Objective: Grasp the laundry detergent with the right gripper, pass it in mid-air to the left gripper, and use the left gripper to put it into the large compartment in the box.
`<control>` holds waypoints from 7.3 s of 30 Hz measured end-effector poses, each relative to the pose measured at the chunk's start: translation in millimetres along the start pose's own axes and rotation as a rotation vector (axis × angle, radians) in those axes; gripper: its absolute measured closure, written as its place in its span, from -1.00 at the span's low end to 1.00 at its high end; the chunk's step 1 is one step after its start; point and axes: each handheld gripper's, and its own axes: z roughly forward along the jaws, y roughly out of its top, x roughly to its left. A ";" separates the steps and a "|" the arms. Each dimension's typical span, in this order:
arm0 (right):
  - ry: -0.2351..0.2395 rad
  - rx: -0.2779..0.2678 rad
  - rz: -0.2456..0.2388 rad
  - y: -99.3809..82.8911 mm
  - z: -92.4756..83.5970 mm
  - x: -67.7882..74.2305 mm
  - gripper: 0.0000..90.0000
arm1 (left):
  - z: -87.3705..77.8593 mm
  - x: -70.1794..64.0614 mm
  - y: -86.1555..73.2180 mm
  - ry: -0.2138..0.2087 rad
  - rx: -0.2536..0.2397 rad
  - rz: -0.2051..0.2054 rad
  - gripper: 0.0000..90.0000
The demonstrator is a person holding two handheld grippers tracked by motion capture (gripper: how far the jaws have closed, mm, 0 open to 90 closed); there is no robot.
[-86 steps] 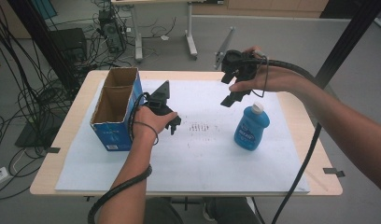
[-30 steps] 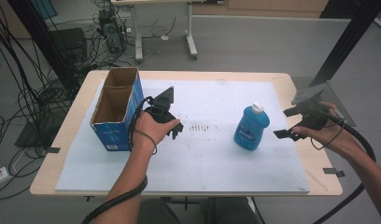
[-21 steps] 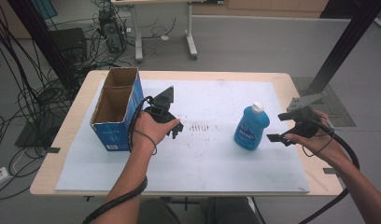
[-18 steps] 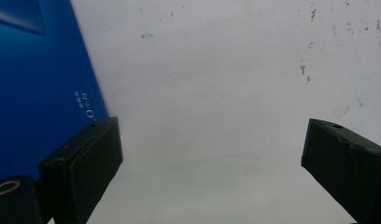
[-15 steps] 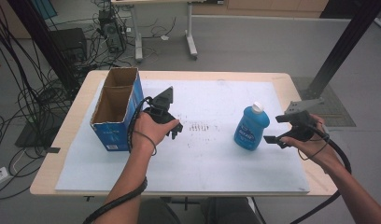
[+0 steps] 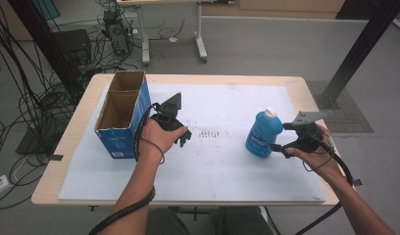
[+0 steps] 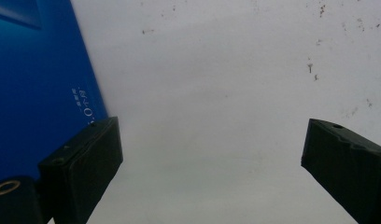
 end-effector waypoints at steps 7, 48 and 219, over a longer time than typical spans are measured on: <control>-0.005 -0.044 0.019 -8.2 12.6 4.2 -0.94 | 1.6 -0.6 0.1 0.000 0.006 -0.003 -0.87; -0.064 -0.224 0.079 -22.3 45.4 13.5 -0.97 | 5.2 -1.0 1.4 0.000 0.005 0.005 -0.88; -0.016 -0.300 0.044 -38.1 62.7 11.5 -0.03 | -5.4 -4.3 2.3 -0.009 -0.027 0.022 -0.88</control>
